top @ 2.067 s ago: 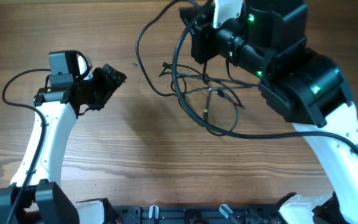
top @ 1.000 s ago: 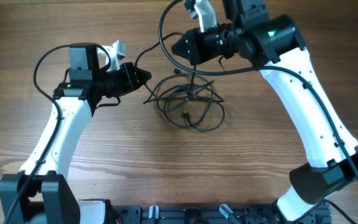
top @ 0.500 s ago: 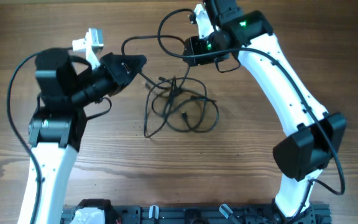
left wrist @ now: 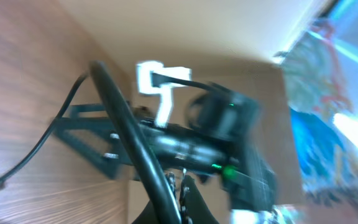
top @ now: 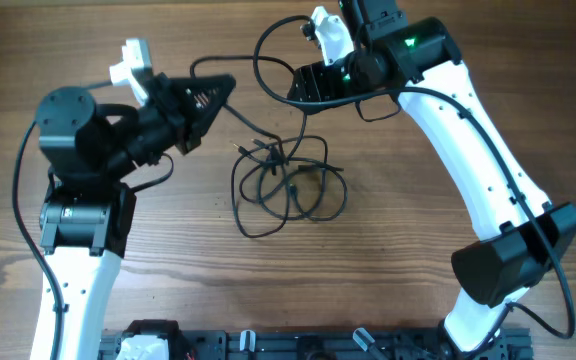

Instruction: Untangle cables

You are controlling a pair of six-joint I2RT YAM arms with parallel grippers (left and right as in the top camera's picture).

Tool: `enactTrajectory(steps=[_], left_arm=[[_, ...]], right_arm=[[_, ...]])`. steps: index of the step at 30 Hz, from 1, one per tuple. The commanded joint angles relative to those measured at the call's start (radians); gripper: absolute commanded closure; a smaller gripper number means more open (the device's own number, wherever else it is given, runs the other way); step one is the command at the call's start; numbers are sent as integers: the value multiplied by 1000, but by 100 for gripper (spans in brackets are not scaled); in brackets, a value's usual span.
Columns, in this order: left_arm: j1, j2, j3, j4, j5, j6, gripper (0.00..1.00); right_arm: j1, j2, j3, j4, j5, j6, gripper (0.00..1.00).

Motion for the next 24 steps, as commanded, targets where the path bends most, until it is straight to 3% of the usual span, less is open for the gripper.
enactTrajectory(steps=[1,3,11,15,20,24], left_arm=[[-1,40,5,-205,-166,204,96],[-1,93,4,-272,-201,212,96],[-2,232,4,-258,-163,157,96],[-3,232,4,-182,-104,88,96],[-3,232,5,-100,-19,-2,96],[-3,232,5,-100,-13,-24,96]], right_arm=[[-1,-23,3,-14,-117,-155,33],[-1,-31,3,-14,-171,-204,32],[10,-35,3,-9,-336,-388,32],[43,-35,3,4,-367,-496,32],[108,-32,3,43,-362,-521,34],[145,-29,3,72,-362,-497,51]])
